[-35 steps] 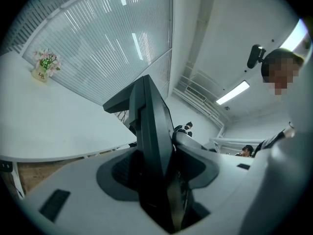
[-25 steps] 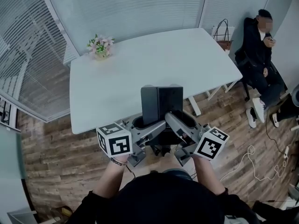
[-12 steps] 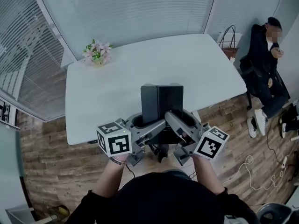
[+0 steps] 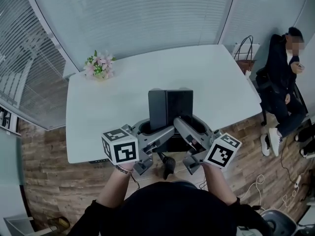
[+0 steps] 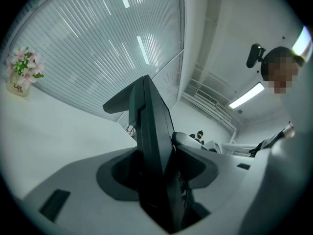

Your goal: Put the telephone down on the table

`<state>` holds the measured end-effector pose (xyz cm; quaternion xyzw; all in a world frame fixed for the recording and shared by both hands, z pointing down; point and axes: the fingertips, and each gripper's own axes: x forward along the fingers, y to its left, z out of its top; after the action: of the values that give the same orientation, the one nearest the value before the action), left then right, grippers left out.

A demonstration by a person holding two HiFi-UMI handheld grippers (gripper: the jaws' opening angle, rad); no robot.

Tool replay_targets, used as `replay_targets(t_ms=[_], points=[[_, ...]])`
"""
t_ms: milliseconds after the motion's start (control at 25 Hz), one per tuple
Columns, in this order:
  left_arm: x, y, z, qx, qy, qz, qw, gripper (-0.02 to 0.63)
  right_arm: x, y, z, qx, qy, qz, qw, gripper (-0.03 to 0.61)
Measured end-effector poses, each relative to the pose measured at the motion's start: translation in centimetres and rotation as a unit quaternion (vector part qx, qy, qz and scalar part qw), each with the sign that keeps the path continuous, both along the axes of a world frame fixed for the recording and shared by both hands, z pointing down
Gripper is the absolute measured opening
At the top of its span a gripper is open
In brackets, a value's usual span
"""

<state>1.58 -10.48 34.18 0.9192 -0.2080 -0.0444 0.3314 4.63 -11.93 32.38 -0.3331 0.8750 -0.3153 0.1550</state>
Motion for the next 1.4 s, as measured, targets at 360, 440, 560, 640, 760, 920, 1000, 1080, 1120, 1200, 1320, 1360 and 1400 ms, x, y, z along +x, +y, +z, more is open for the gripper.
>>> replay_targets(t_ms=[360,440,560,640,760,920,1000,1080,1120,1200,1320,1360,1400], points=[[1.3,-4.7,-0.3,-0.002,0.0,-0.011,0.9999,0.247,1.3,-4.8,-0.3,-0.002,0.0,-0.012,1.0,0.212],[1.7,-5.6,-0.3,-0.003,0.0,-0.012,0.9999,0.247,1.6,-5.7,-0.3,-0.003,0.0,-0.013,1.0,0.212],[2.1,-6.9,-0.1,-0.005,-0.001,-0.016,0.9999,0.247,2.1,-7.0,0.0,-0.005,-0.001,-0.016,1.0,0.212],[2.3,-7.7,0.1,-0.006,-0.001,-0.02,0.9998,0.247,2.3,-7.9,0.1,-0.006,-0.001,-0.02,1.0,0.213],[2.6,-8.8,0.3,-0.007,0.0,-0.026,0.9996,0.247,2.5,-8.9,0.4,-0.007,0.0,-0.026,1.0,0.213],[2.7,-9.7,0.5,-0.008,0.002,-0.035,0.9993,0.247,2.5,-10.0,0.6,-0.009,0.001,-0.034,0.999,0.213],[2.4,-10.1,0.6,-0.01,0.002,-0.038,0.9992,0.249,2.3,-10.4,0.6,-0.012,0.001,-0.036,0.999,0.212],[2.2,-10.4,0.5,-0.011,0.003,-0.039,0.9992,0.249,2.0,-10.6,0.6,-0.014,0.002,-0.036,0.999,0.212],[2.1,-10.4,0.5,-0.011,0.004,-0.038,0.9992,0.249,1.9,-10.7,0.6,-0.014,0.002,-0.037,0.999,0.212],[1.8,-10.6,0.4,-0.009,0.004,-0.039,0.9992,0.249,1.7,-10.9,0.5,-0.012,0.003,-0.037,0.999,0.212],[1.1,-10.8,0.3,-0.007,0.002,-0.036,0.9993,0.249,1.0,-11.0,0.4,-0.011,0.001,-0.034,0.999,0.213],[0.9,-10.7,0.3,-0.008,0.003,-0.034,0.9994,0.249,0.8,-11.0,0.4,-0.012,0.002,-0.032,0.999,0.213],[0.7,-10.7,0.3,-0.01,0.003,-0.032,0.9994,0.249,0.6,-11.0,0.4,-0.013,0.002,-0.03,0.999,0.212]])
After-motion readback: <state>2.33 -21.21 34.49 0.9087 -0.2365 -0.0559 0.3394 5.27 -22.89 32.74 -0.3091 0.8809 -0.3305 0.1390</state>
